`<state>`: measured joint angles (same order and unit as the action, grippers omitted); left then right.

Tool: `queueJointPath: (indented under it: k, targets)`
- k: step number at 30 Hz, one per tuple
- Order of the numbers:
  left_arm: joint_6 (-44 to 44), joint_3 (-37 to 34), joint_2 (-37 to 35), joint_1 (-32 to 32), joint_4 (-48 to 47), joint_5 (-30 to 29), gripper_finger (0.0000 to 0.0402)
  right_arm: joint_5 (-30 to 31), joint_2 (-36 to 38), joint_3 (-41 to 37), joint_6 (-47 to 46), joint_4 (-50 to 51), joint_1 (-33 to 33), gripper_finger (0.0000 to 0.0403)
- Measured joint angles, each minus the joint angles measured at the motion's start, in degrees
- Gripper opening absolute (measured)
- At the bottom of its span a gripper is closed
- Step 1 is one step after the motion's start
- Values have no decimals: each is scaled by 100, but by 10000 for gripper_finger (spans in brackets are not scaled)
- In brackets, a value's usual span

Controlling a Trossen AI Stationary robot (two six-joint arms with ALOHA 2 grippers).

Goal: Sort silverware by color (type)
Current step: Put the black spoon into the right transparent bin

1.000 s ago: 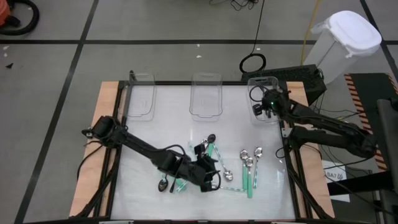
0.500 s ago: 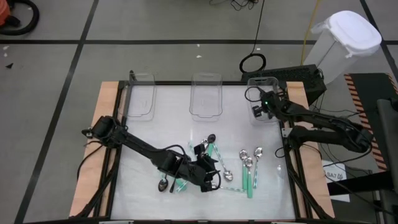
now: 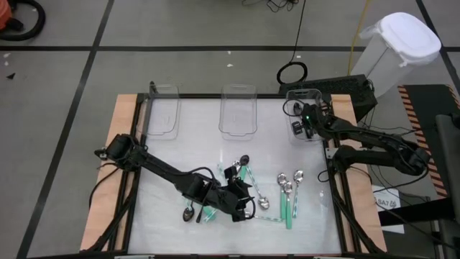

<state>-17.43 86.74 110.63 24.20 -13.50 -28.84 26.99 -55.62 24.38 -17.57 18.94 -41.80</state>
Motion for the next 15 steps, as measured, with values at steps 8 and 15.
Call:
queueJointPath:
  k: [8, 15]
  targets:
    - [-29, 0, 2, 0, -157, -2, 186, -46, 936, 143, 368, 308, 268, 66]
    - [-209, 0, 2, -3, -571, -86, 186, -1284, 2109, 286, 59, 940, 1074, 68]
